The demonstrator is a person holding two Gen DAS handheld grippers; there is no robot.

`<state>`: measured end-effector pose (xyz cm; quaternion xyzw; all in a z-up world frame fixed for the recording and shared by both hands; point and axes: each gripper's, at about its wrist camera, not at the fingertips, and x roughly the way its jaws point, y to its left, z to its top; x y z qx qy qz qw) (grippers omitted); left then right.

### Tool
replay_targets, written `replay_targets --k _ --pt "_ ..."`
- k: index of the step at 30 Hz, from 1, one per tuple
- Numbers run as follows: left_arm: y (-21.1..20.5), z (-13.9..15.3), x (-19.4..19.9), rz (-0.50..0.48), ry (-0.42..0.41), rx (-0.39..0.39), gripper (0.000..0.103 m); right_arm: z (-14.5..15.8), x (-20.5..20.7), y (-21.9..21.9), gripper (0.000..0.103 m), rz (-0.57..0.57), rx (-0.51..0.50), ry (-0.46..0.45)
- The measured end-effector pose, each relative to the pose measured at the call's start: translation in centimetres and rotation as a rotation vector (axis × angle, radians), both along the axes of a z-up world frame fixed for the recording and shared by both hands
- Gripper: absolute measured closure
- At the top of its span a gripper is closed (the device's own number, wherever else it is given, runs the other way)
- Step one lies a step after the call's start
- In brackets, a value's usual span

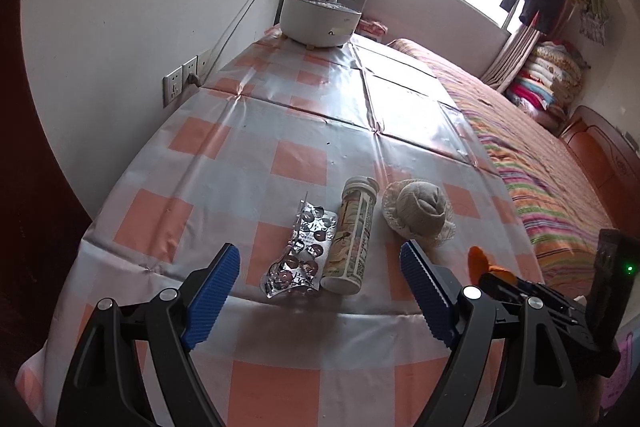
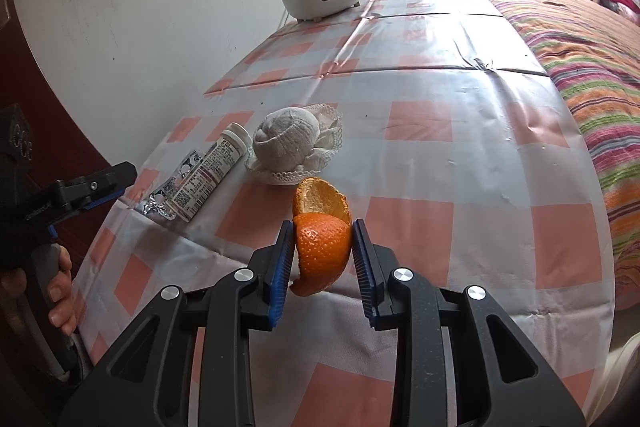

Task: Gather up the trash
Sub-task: 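Grasp the orange peel with the right tool while the left tool grasps the silver blister pack, then carry the peel and blister pack to the cream bin and open both tools inside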

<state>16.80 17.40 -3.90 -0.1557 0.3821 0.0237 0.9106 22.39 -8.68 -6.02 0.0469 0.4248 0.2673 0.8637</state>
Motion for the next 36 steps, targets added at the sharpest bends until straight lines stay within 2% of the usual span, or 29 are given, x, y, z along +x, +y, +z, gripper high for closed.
replay_targets --k 5,8,16,20,21,25,29,31,33,36 --pt "2.2 -1.0 0.9 0.015 0.051 -0.112 0.023 -0.2 -0.1 -0.3 0.074 -0.005 0.015 0.001" --pt "3.0 -1.6 1.9 0.015 0.094 -0.154 0.023 -0.2 -0.1 0.0 0.074 -0.001 0.026 0.001" --pt "3.7 -3.1 4.0 -0.004 0.175 -0.214 0.023 0.0 -0.3 0.6 0.074 0.011 0.041 -0.01" --pt "3.3 -3.1 4.4 -0.006 0.183 -0.173 0.023 0.1 -0.3 0.2 0.074 0.012 0.05 -0.015" --pt "3.1 -3.2 4.5 -0.007 0.188 -0.159 0.025 0.2 -0.3 0.2 0.074 0.011 0.052 -0.018" --pt "2.8 -3.9 4.9 -0.026 0.227 -0.157 0.057 0.4 -0.4 -0.1 0.074 0.007 0.066 -0.023" --pt "2.8 -4.3 5.1 -0.023 0.238 -0.143 0.068 0.5 -0.5 -0.2 0.073 0.0 0.07 -0.027" --pt "2.6 -4.4 5.1 -0.031 0.245 -0.143 0.082 0.7 -0.6 -0.3 0.073 -0.004 0.077 -0.033" --pt "2.3 -4.6 5.0 -0.046 0.25 -0.146 0.091 1.0 -0.7 -0.4 0.073 -0.008 0.079 -0.041" --pt "2.1 -4.4 4.7 -0.053 0.227 -0.147 0.096 1.6 -1.0 -0.7 0.073 -0.018 0.091 -0.055"
